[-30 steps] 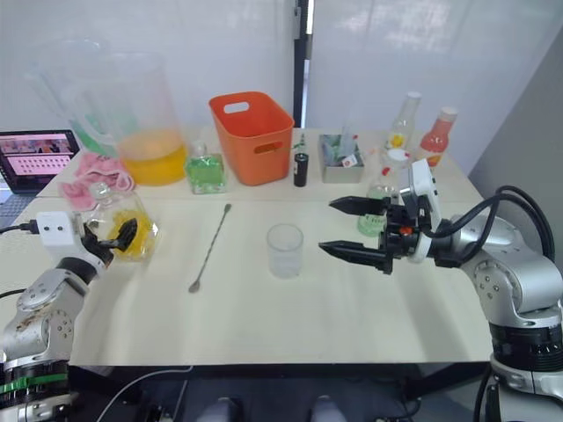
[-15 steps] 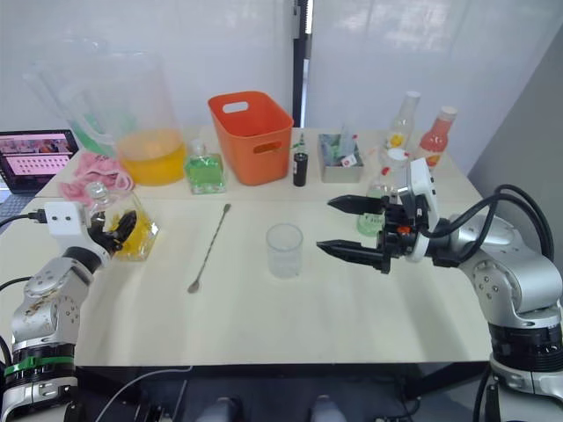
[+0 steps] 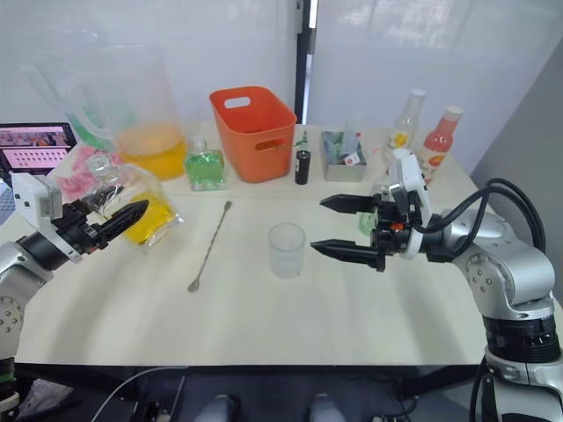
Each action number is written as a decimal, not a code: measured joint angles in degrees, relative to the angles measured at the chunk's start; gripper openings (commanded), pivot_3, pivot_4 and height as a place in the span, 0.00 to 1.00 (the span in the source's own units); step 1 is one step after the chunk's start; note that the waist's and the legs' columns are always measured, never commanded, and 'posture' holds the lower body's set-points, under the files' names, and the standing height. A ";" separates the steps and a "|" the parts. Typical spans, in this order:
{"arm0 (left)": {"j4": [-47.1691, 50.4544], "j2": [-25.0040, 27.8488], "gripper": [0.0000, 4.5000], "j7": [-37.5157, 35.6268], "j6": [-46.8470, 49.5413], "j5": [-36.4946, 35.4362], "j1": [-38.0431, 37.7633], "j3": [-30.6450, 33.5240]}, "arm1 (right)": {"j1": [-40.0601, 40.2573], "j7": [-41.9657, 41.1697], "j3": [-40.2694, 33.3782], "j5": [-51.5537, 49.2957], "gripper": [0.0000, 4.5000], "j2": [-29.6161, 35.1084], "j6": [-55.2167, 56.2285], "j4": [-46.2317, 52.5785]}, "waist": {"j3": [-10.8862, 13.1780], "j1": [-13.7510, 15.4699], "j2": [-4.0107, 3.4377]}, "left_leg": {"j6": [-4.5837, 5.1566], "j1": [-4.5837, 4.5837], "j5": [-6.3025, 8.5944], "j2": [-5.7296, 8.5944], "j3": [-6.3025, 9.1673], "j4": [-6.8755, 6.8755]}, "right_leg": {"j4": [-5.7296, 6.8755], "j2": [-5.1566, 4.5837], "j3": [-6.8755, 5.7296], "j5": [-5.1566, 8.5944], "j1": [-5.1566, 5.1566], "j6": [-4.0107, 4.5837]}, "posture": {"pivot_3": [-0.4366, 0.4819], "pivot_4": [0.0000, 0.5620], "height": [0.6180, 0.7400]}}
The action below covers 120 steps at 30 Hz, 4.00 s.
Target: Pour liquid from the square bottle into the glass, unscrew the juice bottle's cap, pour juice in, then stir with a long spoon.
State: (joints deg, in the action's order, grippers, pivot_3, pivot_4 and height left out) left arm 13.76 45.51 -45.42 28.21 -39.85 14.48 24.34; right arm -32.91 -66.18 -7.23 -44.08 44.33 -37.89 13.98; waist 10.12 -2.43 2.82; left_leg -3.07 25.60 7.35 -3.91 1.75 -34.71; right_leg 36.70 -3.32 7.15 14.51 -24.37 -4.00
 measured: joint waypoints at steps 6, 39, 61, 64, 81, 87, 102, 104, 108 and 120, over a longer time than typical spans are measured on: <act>7.71 1.55 0.63 -9.80 5.63 -5.58 0.97 -9.81 | 0.12 0.36 -0.10 -0.57 1.00 0.10 -1.54 0.76 | 0.03 -0.05 -0.04 | 0.01 0.00 -0.01 0.00 0.00 -0.01 | 0.04 0.01 0.01 0.19 -0.01 -0.19 | 0.48 0.27 1.00; -13.09 -11.24 1.00 -29.39 -16.36 14.58 12.24 -32.86 | 18.50 9.25 -10.88 -8.97 1.00 8.71 -7.47 16.71 | 0.02 0.05 -0.09 | 0.05 -0.11 -0.03 0.02 0.01 -0.15 | 0.07 0.01 0.08 0.11 0.17 -0.39 | 0.48 0.27 1.00; 1.43 -9.60 1.00 -17.24 -7.96 13.02 4.31 -28.18 | 13.56 6.10 -5.45 -7.81 1.00 7.43 -3.99 11.83 | 0.01 0.18 -0.11 | 0.05 -0.16 -0.03 0.03 0.01 -0.18 | 0.08 0.01 0.08 0.16 0.21 -0.30 | 0.48 0.27 1.00; -0.01 -9.74 1.00 -18.24 -9.23 14.05 5.59 -29.58 | 13.36 5.82 -5.08 -7.73 1.00 7.44 -3.82 11.40 | 0.01 0.14 -0.11 | 0.05 -0.16 -0.03 0.03 0.01 -0.18 | 0.08 0.01 0.08 0.16 0.21 -0.30 | 0.48 0.27 1.00; -4.70 -11.52 0.62 -21.11 -11.66 15.67 8.70 -31.37 | -0.51 11.28 7.12 -5.84 1.00 -0.68 -5.77 13.63 | 0.00 0.22 -0.13 | 0.05 -0.17 -0.03 0.03 0.01 -0.21 | 0.11 0.01 0.08 0.14 0.22 -0.32 | 0.48 0.27 1.00; -4.75 -11.69 0.62 -21.52 -11.92 15.91 9.08 -31.85 | -3.45 13.26 14.11 -0.29 1.00 -4.92 -5.71 12.31 | 0.00 0.53 -0.14 | 0.06 -0.13 -0.03 0.03 0.02 -0.20 | 0.11 0.02 0.08 0.05 0.20 -0.47 | 0.48 0.27 1.00; -4.55 -11.73 0.62 -20.94 -11.66 16.22 9.15 -31.88 | -5.54 12.28 20.21 10.11 0.24 -10.66 -2.11 6.57 | -0.01 0.45 -0.14 | 0.06 -0.14 -0.04 0.03 0.05 -0.22 | 0.19 0.02 0.04 0.01 0.19 -0.52 | 0.48 0.27 1.00; -4.54 -11.73 0.62 -20.98 -11.69 16.23 9.15 -31.88 | -5.52 12.05 20.15 10.13 0.24 -10.68 -2.11 6.56 | -0.01 0.42 -0.15 | 0.06 -0.14 -0.04 0.03 0.05 -0.22 | 0.19 0.02 0.04 0.02 0.19 -0.52 | 0.48 0.27 1.00; -4.52 -11.73 0.62 -21.02 -11.73 16.23 9.16 -31.90 | -5.46 11.45 20.02 10.10 0.24 -10.67 -2.11 6.56 | -0.01 0.43 -0.15 | 0.07 -0.14 -0.04 0.03 0.05 -0.21 | 0.19 0.02 0.04 0.02 0.19 -0.52 | 0.48 0.27 1.00; -4.52 -11.64 0.62 -21.07 -11.75 16.76 9.59 -32.44 | -7.33 11.53 15.07 4.71 0.24 -12.16 -6.03 6.36 | 0.00 0.19 -0.17 | 0.07 -0.12 -0.04 0.03 0.04 -0.18 | 0.21 0.02 0.04 0.01 0.15 -0.54 | 0.48 0.27 1.00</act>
State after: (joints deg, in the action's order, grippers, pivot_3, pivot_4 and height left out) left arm 9.25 33.86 -66.49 16.46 -23.09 24.06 -8.10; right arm -40.24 -54.65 7.84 -39.37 32.17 -43.93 20.34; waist 10.12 -2.24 2.65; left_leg -3.00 25.48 7.31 -3.88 1.79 -34.89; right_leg 36.90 -3.30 7.19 14.52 -24.22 -4.54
